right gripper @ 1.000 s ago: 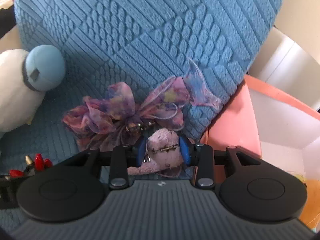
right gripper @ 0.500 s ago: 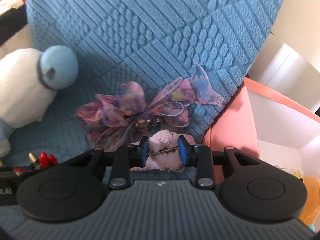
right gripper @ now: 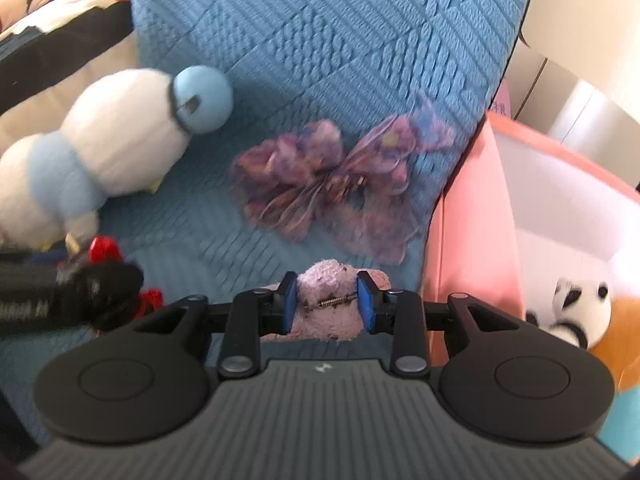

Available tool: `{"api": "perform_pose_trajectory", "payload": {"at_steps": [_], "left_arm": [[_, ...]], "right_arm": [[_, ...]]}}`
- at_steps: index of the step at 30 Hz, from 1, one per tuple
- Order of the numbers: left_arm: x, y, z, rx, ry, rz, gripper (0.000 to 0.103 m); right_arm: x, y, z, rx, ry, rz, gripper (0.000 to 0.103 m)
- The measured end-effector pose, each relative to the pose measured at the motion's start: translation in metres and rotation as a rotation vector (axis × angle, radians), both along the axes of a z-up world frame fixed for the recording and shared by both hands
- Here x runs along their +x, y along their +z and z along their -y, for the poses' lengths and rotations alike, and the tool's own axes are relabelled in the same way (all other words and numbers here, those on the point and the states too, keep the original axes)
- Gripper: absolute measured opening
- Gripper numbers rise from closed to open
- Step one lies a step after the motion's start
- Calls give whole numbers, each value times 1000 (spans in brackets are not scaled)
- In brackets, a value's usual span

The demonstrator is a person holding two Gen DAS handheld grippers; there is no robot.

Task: Organize objects
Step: 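Lift the red toy with the left tool while the right tool lifts the bunny toward the box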

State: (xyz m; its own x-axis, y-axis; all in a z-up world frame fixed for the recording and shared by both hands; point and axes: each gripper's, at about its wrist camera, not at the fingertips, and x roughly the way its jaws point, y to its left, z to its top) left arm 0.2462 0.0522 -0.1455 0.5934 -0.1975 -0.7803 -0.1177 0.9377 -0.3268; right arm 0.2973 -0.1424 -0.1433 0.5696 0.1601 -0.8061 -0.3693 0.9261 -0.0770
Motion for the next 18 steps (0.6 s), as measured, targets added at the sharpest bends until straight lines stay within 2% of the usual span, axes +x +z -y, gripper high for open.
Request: {"api": "perform_pose_trajectory", "payload": {"at_steps": [9,14,18], "left_arm": [[-23,-2,-7,-10,26,-26,59],[-20,-3,-5,-24,24,-40,60],[-18,-6,-7,-68,28,-55,67]], "right_arm": [[-52,-5,1,53,7,-67,35],[-49,-16,2,83,-8,-104,36],[-43,-25,2,106,-41,-131,40]]}}
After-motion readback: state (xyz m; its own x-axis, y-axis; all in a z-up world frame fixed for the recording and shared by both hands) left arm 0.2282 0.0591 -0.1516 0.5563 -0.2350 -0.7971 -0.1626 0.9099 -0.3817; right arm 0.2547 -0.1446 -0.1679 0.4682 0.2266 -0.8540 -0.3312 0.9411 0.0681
